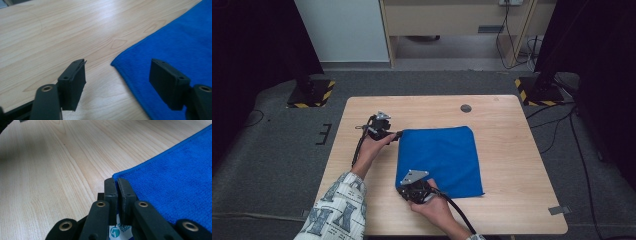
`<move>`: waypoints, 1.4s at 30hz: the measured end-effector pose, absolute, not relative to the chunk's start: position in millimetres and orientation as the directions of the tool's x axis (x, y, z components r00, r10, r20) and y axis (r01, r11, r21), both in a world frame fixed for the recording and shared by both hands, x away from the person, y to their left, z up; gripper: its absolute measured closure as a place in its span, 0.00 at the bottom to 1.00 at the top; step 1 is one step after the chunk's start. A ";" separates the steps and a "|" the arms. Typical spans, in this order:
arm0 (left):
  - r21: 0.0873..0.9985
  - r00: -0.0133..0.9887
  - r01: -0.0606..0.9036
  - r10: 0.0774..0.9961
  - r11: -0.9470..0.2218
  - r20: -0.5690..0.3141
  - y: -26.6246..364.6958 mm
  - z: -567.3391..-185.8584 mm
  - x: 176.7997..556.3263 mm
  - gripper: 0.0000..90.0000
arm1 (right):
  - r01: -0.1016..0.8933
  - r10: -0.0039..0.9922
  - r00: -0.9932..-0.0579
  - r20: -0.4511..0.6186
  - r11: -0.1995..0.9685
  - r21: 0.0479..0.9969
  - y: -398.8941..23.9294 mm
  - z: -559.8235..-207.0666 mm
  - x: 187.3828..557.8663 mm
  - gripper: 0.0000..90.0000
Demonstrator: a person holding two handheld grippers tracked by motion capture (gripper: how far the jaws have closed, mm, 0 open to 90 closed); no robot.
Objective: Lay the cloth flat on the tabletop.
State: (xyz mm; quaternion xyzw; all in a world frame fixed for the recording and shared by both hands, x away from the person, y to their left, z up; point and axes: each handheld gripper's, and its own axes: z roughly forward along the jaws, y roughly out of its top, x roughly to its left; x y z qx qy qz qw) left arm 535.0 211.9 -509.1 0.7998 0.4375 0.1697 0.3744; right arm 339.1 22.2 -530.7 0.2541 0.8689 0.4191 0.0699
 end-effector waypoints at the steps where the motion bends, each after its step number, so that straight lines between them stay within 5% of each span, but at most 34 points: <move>1: 0.746 0.560 0.575 0.826 -0.336 -0.059 212.6 -511.2 536.1 0.38 | 0.379 0.500 -0.862 0.085 0.522 0.764 22.6 -530.5 338.4 0.96; 9: 0.754 0.564 0.563 0.824 -0.338 -0.051 205.1 -521.9 542.5 0.51 | 0.364 0.497 -0.865 0.070 0.526 0.769 22.9 -529.8 333.3 0.96; 23: 0.708 0.557 0.589 0.831 -0.390 -0.006 197.6 -529.9 553.9 0.52 | 0.367 0.494 -0.866 0.083 0.513 0.776 20.8 -526.0 333.6 0.96; 34: 0.689 0.594 0.597 0.804 -0.412 -0.034 184.9 -524.9 546.1 0.96 | 0.367 0.499 -0.863 0.086 0.498 0.786 19.8 -523.6 333.2 0.96; 42: 0.725 0.586 0.566 0.810 -0.392 -0.020 175.5 -500.8 542.2 0.98 | 0.359 0.500 -0.861 0.094 0.467 0.808 15.3 -518.6 334.7 0.96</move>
